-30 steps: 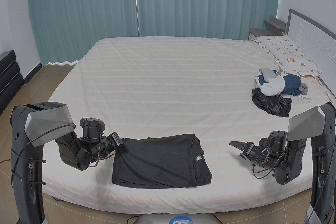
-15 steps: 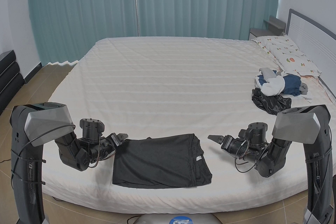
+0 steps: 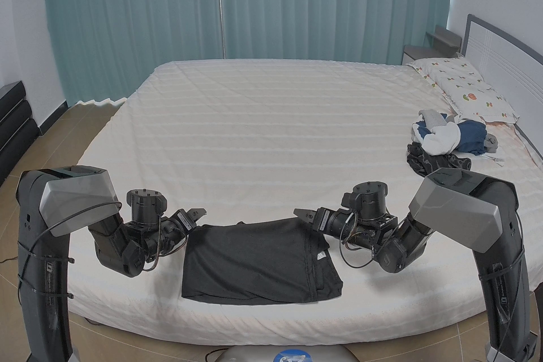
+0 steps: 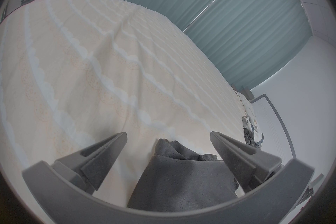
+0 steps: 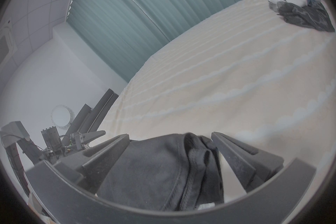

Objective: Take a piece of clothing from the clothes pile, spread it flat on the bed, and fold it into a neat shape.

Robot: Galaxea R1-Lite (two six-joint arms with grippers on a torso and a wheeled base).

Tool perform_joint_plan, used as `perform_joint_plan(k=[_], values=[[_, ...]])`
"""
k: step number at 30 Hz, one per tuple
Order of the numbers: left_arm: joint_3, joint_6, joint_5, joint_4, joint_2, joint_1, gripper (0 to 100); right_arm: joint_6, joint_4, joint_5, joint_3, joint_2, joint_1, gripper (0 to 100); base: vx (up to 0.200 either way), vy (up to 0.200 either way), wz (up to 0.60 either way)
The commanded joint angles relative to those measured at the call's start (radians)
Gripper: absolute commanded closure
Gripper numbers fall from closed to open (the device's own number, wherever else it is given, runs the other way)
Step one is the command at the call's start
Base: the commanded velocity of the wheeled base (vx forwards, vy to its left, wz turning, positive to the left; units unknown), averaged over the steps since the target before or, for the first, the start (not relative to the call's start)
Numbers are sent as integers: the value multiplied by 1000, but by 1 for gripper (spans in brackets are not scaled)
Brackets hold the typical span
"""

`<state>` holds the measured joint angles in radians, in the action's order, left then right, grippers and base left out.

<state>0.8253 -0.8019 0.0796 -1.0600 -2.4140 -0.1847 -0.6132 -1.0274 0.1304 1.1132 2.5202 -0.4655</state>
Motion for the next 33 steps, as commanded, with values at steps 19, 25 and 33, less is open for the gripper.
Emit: perform_joint_plan(k=[19, 25, 33], values=[[-2, 1, 0, -8, -7, -1, 0, 67, 64, -78, 166, 107, 27, 100, 0, 0, 0], [-2, 3, 0, -8, -7, -1, 0, 67, 67, -83, 192, 124, 38, 100, 0, 0, 0], [0, 3, 0, -8, -7, -1, 0, 67, 61, -83, 180, 111, 45, 0, 0, 0, 0]])
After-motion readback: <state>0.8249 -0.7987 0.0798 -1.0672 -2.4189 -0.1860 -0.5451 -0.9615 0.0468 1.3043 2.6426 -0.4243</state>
